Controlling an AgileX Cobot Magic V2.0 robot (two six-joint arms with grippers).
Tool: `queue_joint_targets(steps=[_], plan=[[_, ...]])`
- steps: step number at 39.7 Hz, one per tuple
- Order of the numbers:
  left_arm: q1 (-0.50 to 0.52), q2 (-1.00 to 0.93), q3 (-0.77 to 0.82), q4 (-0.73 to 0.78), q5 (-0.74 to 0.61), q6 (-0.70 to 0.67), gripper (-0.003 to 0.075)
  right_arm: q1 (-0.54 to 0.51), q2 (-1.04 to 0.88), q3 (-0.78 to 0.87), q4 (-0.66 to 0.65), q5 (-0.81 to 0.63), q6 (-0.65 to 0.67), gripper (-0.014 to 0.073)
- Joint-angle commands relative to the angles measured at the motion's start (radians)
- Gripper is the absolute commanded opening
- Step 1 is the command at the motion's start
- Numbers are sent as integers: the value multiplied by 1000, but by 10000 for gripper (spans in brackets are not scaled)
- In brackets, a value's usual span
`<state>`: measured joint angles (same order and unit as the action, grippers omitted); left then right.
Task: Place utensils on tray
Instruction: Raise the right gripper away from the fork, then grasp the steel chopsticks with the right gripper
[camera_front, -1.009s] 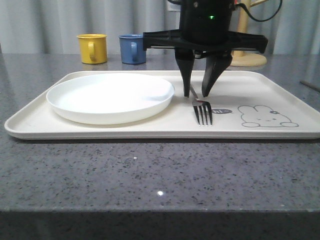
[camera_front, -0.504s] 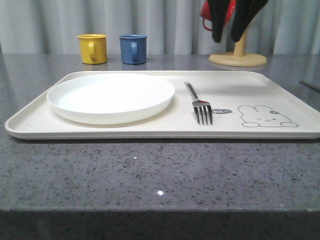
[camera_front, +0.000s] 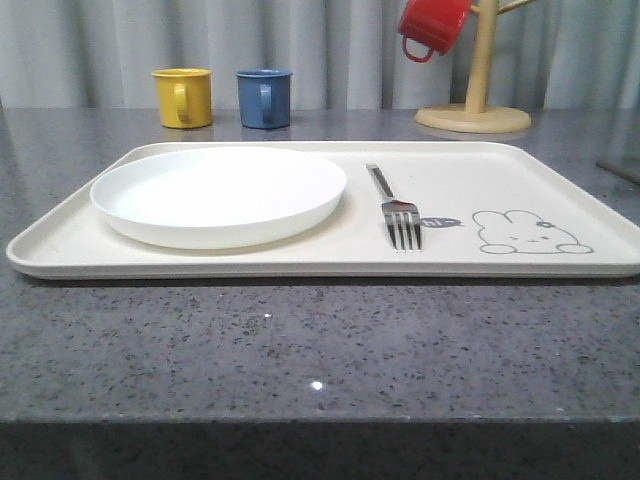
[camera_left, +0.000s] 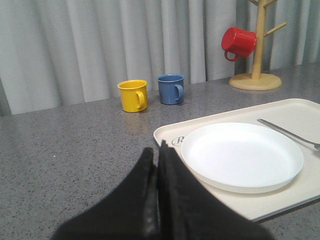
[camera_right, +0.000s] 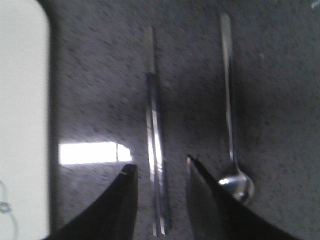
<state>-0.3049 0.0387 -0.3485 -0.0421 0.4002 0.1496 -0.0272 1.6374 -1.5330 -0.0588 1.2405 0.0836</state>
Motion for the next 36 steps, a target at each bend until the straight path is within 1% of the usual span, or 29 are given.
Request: queue_joint_targets(steps=[1, 6, 10, 15, 21, 36], plan=[[1, 12, -26, -11, -78, -7, -18, -28, -47, 64, 0, -22, -56, 278], [1, 12, -26, -11, -78, -7, -18, -31, -38, 153, 0, -95, -63, 279], [1, 12, -26, -11, -78, -7, -18, -31, -20, 182, 2, -123, -63, 279], [1, 12, -26, -11, -78, -7, -18, -31, 2, 184, 7, -128, -77, 283], [14, 12, -26, -11, -78, -7, -18, -31, 4, 184, 18, -144, -84, 339], [14, 12, -26, -11, -78, -7, -18, -23, 32, 184, 50, -169, -90, 332]])
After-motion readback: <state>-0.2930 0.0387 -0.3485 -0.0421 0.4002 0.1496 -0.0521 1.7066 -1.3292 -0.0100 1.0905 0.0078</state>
